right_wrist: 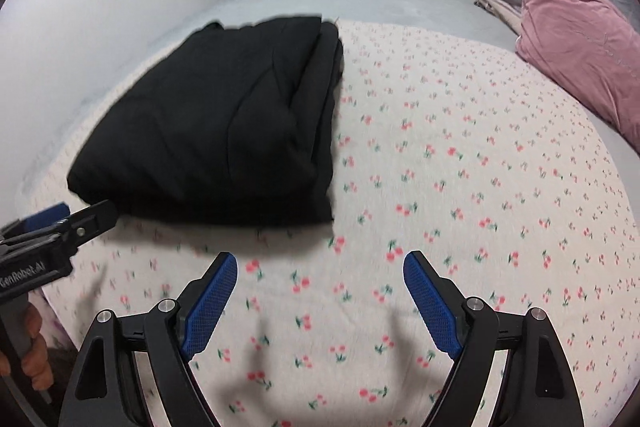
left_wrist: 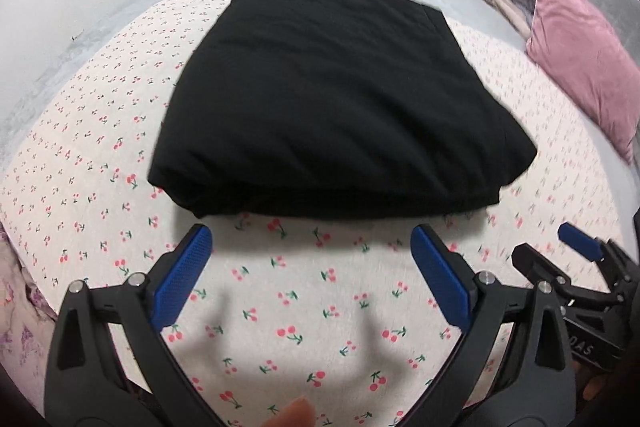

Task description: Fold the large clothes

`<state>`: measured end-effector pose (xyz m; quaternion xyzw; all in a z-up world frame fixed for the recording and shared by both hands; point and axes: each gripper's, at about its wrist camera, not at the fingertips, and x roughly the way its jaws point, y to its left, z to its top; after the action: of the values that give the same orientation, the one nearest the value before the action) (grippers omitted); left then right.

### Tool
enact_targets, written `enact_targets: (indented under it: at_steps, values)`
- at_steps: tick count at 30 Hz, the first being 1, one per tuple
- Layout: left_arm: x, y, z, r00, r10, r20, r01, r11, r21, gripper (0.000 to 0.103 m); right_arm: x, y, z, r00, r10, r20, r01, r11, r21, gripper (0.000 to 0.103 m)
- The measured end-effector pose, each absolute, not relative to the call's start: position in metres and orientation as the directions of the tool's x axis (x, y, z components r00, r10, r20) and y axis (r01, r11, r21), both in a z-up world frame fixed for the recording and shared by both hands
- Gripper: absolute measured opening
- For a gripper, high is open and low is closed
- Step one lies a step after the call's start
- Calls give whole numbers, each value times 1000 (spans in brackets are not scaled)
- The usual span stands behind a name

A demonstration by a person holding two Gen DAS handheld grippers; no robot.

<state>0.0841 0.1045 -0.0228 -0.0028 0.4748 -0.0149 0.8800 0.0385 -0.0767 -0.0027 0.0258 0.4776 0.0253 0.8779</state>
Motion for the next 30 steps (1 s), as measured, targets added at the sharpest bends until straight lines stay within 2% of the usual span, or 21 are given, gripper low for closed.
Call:
enact_targets:
  at_steps: [12,30]
  values:
    - [74,94,-35,550,18,-835,13,999,30,99,38,-70,-11,524,-18,-852,-5,1000,-24,87]
    - [77,107,-39,540,14,-841,0,1000,17,99,48,-67,-20,501,14,-865,-17,1000,6,87]
